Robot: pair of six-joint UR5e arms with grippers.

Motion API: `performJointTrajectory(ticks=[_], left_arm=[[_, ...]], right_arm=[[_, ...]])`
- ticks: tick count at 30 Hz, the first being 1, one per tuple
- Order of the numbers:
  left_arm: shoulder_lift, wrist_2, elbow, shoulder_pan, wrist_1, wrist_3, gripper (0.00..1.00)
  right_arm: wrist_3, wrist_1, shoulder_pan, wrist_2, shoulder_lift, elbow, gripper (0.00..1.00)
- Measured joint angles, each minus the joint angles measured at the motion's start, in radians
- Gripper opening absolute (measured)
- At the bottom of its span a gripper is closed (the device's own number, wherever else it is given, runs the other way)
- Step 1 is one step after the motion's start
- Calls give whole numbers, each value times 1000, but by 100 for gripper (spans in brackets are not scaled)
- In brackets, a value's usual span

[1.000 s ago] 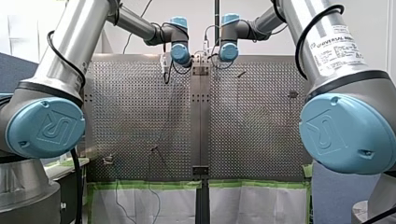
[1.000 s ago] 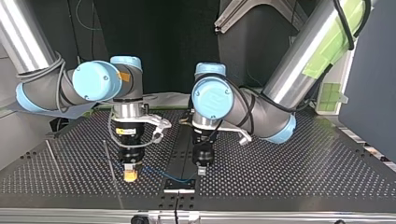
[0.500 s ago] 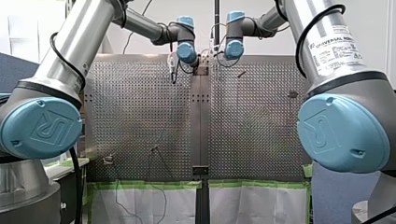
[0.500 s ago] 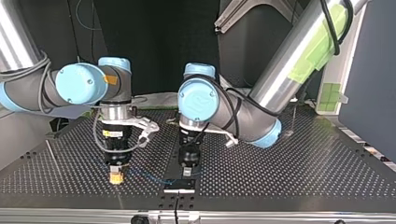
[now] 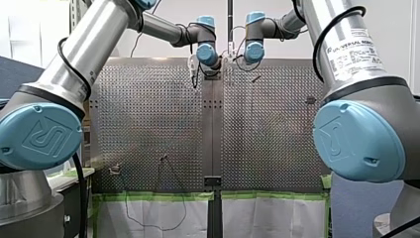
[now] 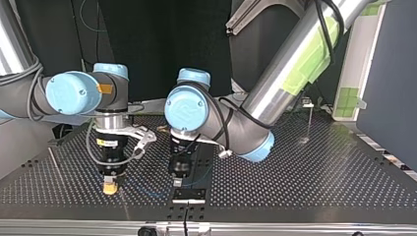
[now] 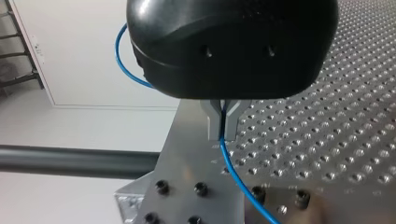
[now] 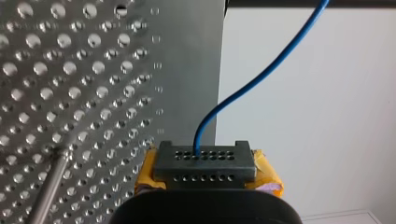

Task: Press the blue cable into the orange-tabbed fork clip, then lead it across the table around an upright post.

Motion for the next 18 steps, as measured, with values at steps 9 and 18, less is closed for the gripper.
performJointTrajectory(ticks=[9, 18], left_arm=[[-63, 1, 83, -28, -29, -3, 0], [-99, 12, 163, -49, -42, -15, 0]], right_arm=[[-3, 10, -31, 0, -2, 0, 0], [-10, 31, -66, 0, -2, 1, 0]])
